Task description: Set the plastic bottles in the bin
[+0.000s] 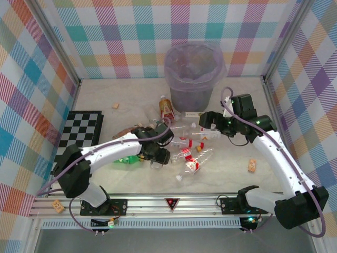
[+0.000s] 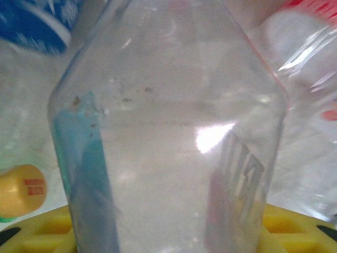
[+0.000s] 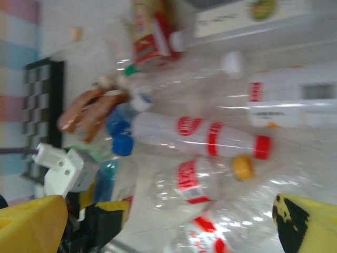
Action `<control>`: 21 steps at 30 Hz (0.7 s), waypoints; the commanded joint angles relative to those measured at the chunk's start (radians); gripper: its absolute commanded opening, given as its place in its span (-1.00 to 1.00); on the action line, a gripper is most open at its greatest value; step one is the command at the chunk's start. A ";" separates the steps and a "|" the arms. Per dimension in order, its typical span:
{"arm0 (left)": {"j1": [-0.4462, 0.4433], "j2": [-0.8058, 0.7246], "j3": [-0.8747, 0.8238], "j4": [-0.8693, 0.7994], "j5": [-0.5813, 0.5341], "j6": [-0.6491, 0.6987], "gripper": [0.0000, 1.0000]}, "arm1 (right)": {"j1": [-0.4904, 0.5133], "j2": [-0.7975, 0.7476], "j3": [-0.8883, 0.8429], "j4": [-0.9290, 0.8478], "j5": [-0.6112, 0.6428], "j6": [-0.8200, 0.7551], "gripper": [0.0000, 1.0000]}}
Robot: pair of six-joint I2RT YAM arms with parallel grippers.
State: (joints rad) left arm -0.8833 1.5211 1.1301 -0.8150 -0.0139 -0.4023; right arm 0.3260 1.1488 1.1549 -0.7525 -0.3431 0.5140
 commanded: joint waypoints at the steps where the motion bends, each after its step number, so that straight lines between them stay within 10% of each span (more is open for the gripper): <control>1: 0.001 -0.081 0.077 -0.019 -0.035 0.054 0.08 | 0.006 -0.003 -0.020 0.184 -0.257 0.034 0.99; 11: 0.028 -0.132 0.130 0.320 0.267 0.087 0.07 | 0.077 0.145 0.041 0.334 -0.362 0.107 0.90; 21: 0.036 -0.095 0.154 0.425 0.326 0.060 0.07 | 0.099 0.202 0.002 0.406 -0.413 0.154 0.68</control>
State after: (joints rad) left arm -0.8490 1.4113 1.2427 -0.4774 0.2558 -0.3473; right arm 0.4061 1.3460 1.1667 -0.3939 -0.6937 0.6559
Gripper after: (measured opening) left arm 0.539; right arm 0.848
